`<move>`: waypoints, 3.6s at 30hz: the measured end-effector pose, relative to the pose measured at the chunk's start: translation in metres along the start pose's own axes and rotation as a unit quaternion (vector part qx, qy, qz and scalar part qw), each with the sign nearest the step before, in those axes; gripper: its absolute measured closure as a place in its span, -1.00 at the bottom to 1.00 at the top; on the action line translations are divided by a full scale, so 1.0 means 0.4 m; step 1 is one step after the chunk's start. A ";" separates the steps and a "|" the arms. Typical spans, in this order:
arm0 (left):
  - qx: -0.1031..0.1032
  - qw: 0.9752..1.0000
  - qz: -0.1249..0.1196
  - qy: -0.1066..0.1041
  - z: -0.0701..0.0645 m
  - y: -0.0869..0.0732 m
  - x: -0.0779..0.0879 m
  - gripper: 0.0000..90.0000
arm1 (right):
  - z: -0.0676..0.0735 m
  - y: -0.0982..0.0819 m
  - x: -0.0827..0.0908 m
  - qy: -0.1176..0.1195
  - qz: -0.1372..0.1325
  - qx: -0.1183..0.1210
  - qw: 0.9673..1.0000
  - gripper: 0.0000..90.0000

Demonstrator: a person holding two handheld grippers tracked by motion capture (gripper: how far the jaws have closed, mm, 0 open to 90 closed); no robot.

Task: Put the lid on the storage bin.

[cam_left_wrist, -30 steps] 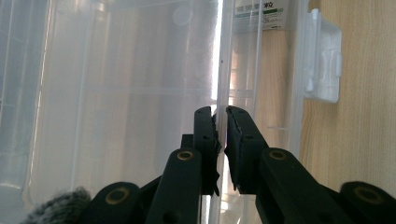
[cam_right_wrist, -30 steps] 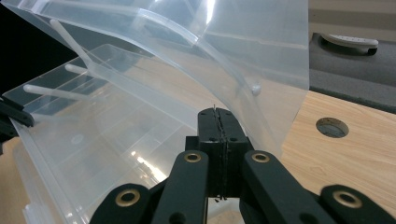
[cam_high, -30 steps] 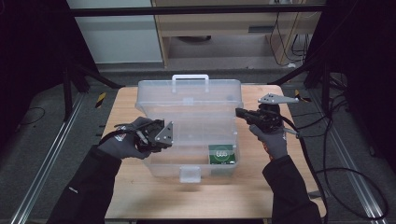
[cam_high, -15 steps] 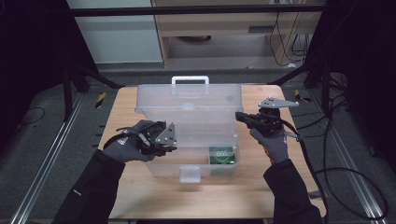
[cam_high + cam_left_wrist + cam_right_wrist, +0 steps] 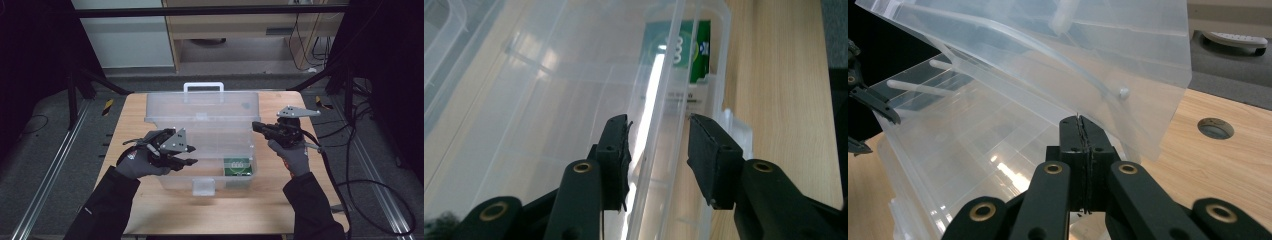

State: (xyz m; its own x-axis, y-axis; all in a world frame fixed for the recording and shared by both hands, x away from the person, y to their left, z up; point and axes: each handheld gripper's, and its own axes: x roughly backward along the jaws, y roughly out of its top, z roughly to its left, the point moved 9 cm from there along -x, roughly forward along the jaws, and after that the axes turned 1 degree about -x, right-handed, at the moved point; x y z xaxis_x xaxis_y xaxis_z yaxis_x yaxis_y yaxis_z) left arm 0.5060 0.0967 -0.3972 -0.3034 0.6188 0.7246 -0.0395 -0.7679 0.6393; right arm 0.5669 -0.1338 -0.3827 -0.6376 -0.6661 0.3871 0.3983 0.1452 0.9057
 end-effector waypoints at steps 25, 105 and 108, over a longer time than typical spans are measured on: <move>0.122 0.986 -0.112 0.035 0.002 -0.024 0.039 0.44 | 0.010 -0.013 0.009 0.004 0.006 0.005 1.000 1.00; 0.319 0.926 -0.039 0.199 0.100 -0.404 0.089 0.98 | -0.003 -0.235 0.044 -0.058 0.105 0.049 0.992 1.00; 0.330 0.920 -0.037 0.207 0.108 -0.422 0.086 0.97 | -0.032 -0.249 0.046 -0.075 0.105 0.041 0.991 0.99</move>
State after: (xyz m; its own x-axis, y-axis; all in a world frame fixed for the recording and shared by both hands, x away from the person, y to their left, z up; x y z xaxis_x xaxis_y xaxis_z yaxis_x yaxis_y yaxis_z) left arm 0.5435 0.2548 -0.4692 -0.6653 0.4448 0.5996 0.4703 -0.3740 0.7993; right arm 0.5241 -0.1698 -0.4681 -0.6396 -0.5003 0.5836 0.4808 0.3320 0.8115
